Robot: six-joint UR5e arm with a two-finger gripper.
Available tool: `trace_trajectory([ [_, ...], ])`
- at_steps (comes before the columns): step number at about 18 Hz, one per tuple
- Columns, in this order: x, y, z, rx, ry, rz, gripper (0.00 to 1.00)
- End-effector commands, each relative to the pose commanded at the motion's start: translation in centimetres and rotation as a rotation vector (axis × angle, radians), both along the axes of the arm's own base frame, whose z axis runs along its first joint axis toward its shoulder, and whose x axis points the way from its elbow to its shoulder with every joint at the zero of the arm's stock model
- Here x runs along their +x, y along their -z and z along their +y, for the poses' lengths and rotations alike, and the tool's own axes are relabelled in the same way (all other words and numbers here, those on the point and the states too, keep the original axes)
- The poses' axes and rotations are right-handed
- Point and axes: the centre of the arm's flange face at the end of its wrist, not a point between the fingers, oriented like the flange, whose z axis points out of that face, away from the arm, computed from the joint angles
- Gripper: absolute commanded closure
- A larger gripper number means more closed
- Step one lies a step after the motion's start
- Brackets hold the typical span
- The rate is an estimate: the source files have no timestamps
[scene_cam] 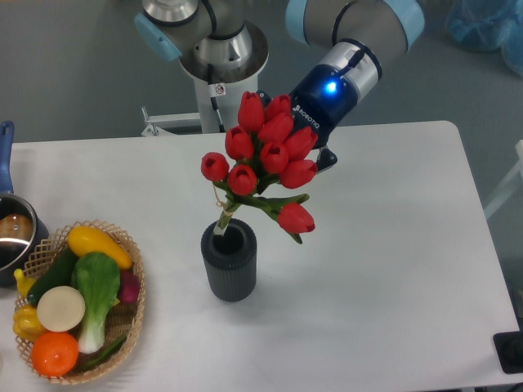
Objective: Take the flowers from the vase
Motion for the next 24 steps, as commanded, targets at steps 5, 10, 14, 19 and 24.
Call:
trace_trajectory([
  [5, -1.5, -2.1, -0.8, -0.007, -0.036, -0.026, 0.55],
  [10, -3.8, -2.7, -0.9, -0.022, -0.063, 0.027, 0.55],
  [14, -3.9, -2.4, -1.0, -0.018, -0.06, 0.059, 0.55],
  [19, -3.8, -2.1, -1.1, -0.019, -0.061, 0.058, 0.55],
  [24, -3.7, -1.6, -1.2, -0.055, -0.077, 0.068, 0.55],
])
